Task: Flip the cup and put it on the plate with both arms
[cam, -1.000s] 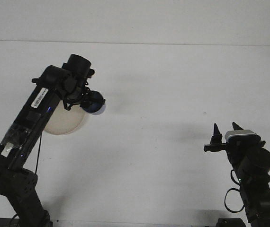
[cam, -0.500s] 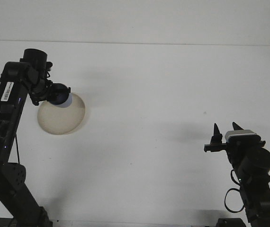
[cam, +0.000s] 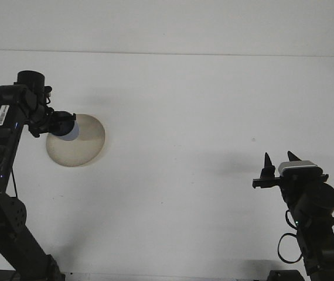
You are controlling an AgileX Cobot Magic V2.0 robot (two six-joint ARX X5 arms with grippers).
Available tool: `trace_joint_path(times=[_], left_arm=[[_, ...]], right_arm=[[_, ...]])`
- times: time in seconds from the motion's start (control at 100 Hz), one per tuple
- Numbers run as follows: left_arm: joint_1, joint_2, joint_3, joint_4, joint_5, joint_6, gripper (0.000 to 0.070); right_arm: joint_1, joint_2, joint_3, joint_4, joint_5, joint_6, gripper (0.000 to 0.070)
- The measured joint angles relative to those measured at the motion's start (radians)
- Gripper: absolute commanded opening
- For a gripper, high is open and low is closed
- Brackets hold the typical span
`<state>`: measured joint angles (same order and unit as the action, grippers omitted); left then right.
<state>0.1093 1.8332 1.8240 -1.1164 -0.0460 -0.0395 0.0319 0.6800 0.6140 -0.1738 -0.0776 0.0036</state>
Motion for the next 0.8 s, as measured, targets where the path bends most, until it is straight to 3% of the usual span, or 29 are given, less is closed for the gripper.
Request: trace_joint_path(times=[0.68, 0.8], left_arm=[[0.006, 0.129, 0.0, 0.0, 0.026, 0.0, 0.002], [0.005, 0.129, 0.0, 0.003, 0.026, 0.0, 0.012]], right_arm=[[0.0, 0.0, 0.0, 0.0, 0.0, 0.0, 0.0421], [0.0, 0.0, 0.0, 0.0, 0.0, 0.0, 0.0421]])
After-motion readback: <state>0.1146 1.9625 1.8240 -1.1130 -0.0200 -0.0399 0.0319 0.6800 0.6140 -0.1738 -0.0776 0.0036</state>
